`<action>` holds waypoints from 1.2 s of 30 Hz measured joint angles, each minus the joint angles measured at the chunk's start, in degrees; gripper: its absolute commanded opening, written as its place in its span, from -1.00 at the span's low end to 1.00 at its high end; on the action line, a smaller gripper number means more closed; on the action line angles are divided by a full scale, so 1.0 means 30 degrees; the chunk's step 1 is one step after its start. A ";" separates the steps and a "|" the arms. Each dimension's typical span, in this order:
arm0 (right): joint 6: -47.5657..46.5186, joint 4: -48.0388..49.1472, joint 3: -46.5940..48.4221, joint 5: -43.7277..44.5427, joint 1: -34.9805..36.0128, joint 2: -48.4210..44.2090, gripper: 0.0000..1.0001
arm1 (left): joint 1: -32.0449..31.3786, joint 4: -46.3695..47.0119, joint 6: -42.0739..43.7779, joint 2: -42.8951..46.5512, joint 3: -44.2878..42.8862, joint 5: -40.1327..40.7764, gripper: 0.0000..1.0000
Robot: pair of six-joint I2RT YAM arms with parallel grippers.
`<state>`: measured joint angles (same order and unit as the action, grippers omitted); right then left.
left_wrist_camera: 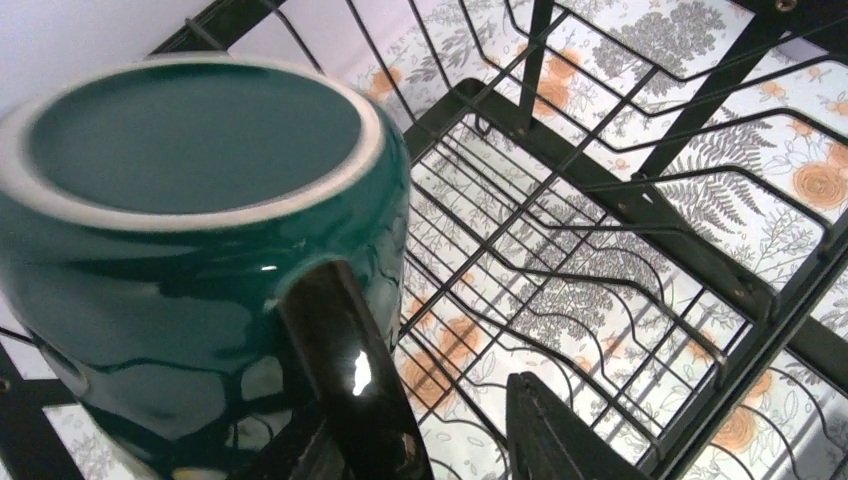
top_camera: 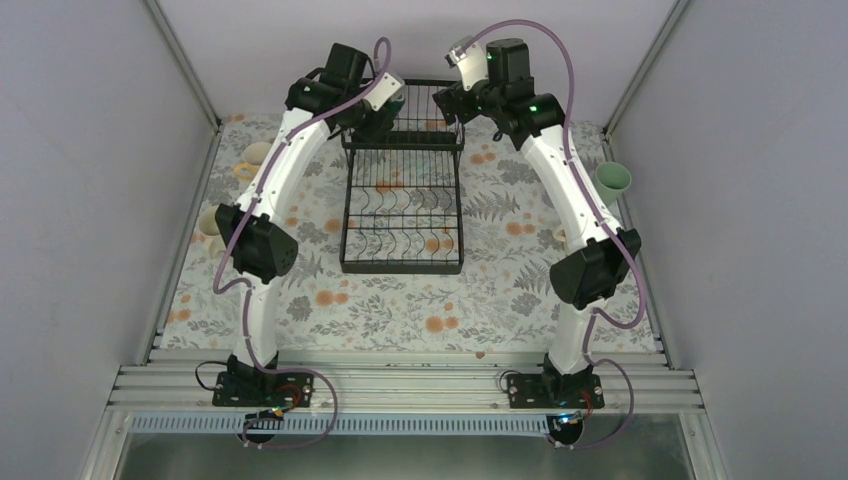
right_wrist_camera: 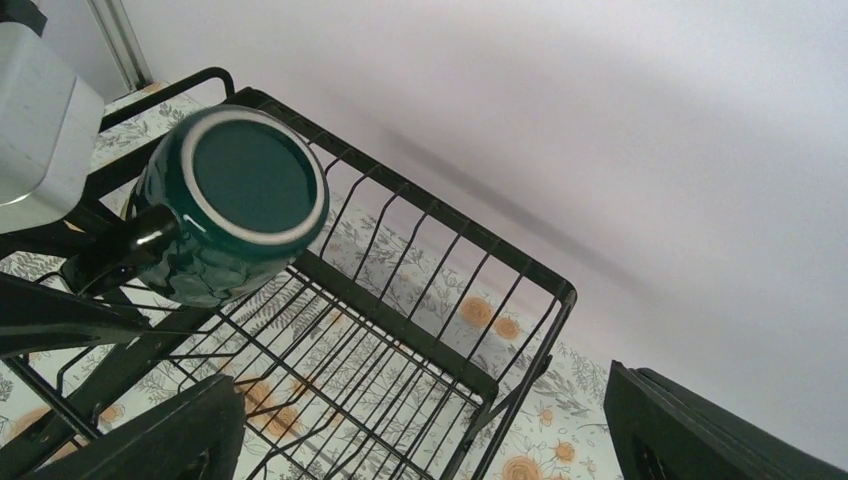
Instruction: Unload the cups from the dish rack
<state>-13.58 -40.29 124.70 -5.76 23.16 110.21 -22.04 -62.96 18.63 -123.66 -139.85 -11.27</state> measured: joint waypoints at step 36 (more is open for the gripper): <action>-0.0080 0.0255 -0.2229 -0.0699 -0.2033 -0.1355 0.85 | -0.1967 -0.0692 0.3191 -0.0794 -0.1100 0.6900 -0.95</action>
<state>-13.82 -39.53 118.02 -7.86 17.06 106.15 -27.94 -65.04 28.21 -126.04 -143.15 9.43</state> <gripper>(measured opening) 0.924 0.109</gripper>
